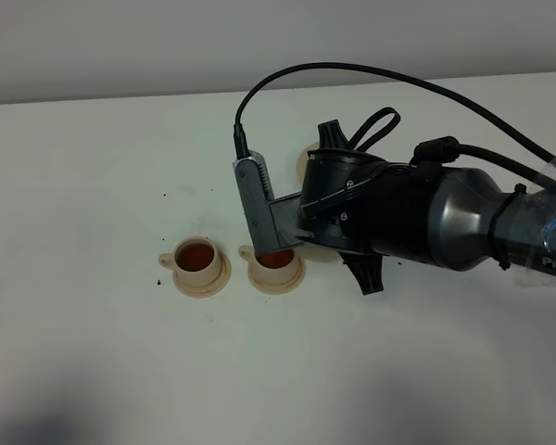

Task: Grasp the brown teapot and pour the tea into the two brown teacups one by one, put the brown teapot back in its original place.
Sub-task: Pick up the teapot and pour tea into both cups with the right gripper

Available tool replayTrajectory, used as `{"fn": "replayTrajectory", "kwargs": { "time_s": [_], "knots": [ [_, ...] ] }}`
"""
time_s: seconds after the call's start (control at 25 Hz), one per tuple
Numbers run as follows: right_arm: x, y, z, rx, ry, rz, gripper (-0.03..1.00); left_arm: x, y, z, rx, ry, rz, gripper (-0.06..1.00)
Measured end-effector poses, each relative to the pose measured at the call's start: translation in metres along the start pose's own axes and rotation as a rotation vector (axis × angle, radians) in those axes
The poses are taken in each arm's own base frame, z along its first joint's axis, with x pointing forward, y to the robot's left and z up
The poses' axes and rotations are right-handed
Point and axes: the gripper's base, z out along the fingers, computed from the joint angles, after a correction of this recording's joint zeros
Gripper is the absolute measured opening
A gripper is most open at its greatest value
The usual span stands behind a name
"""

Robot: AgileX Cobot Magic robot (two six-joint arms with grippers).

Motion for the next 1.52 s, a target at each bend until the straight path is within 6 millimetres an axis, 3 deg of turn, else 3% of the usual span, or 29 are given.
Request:
{"fn": "replayTrajectory", "kwargs": {
  "time_s": [1.24, 1.52],
  "knots": [
    [-0.0026, 0.0015, -0.0029, 0.012, 0.015, -0.032, 0.12, 0.0, 0.0, 0.0, 0.0, 0.0, 0.0, 0.41],
    [-0.0041, 0.0053, 0.0041, -0.006, 0.038, -0.056, 0.12, 0.0, 0.0, 0.0, 0.0, 0.0, 0.0, 0.41]
  ]
}}
